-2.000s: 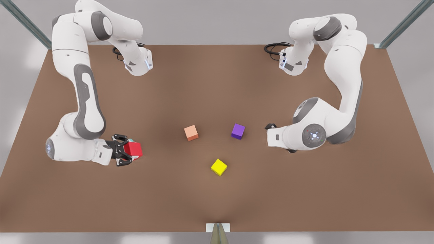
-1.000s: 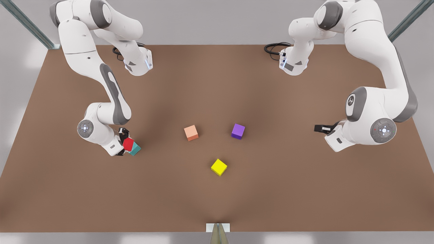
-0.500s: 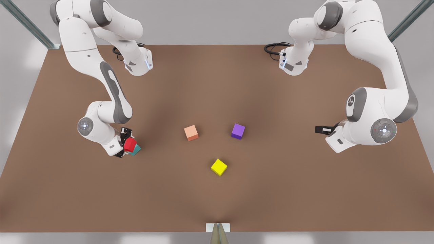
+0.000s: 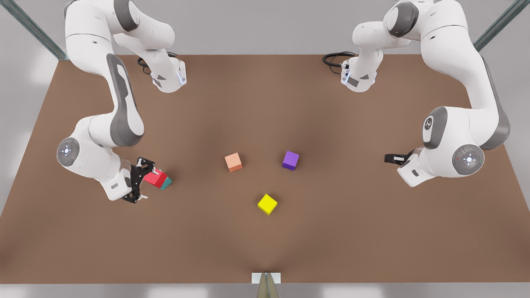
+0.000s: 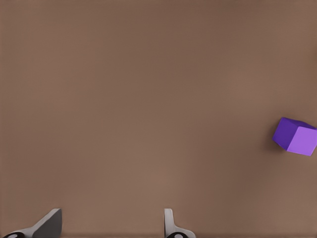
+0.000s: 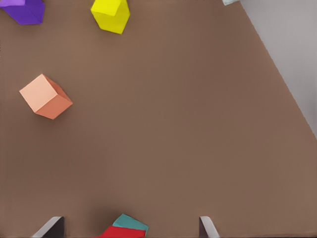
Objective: Pick up red wooden cube and pass to hand red wooden cube and place in blue wooden cube
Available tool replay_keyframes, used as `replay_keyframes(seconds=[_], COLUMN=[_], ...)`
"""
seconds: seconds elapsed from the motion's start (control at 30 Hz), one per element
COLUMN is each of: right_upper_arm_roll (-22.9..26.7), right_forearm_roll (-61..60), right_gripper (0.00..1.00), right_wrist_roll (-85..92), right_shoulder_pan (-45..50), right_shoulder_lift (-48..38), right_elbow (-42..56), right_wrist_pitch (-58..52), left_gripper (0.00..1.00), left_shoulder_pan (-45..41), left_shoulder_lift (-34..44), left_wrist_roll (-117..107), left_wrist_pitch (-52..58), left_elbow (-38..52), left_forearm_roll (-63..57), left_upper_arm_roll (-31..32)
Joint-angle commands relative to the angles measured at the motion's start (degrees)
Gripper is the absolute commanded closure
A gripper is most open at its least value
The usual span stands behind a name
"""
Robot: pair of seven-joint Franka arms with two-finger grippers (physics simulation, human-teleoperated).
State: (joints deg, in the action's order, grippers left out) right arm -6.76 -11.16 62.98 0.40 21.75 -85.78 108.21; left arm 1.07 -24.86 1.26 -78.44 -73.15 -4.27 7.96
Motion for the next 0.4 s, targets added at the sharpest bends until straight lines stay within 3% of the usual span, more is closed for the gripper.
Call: replay_keyframes(seconds=[0.0, 0.03, 0.13, 0.17, 0.27, 0.37], right_upper_arm_roll=[0.3, -0.3, -0.2, -0.2, 0.0, 0.3], right_forearm_roll=[6.1, 16.3, 16.2, 15.5, 12.5, 11.2], right_gripper=[0.00, 0.00, 0.00, 0.00, 0.00, 0.00], right_wrist_roll=[-79.5, -79.9, -79.8, -80.1, -80.3, -80.3], right_shoulder_pan=[0.4, 1.4, 1.7, 1.4, 1.3, 0.9], right_shoulder_lift=[0.8, 2.7, -2.9, -9.6, -16.2, -16.9], right_elbow=[6.1, 11.5, 12.4, 6.9, -2.5, -3.2], right_wrist_pitch=[-24.0, -28.4, -32.0, -31.2, -25.2, -24.9], left_gripper=[0.00, 0.00, 0.00, 0.00, 0.00, 0.00], left_shoulder_pan=[0.1, 0.0, 0.0, 0.0, 0.0, 0.0], left_shoulder_lift=[0.1, 0.1, 0.1, 0.1, 0.1, 0.1], left_wrist_roll=[-0.3, -0.3, -0.3, -0.3, -0.3, -0.3], left_wrist_pitch=[0.0, 0.0, 0.0, 0.0, 0.0, 0.0], left_elbow=[0.0, 0.0, 0.0, 0.0, 0.0, 0.0], left_forearm_roll=[0.0, 0.0, 0.0, 0.0, 0.0, 0.0], left_upper_arm_roll=[0.0, 0.0, 0.0, 0.0, 0.0, 0.0])
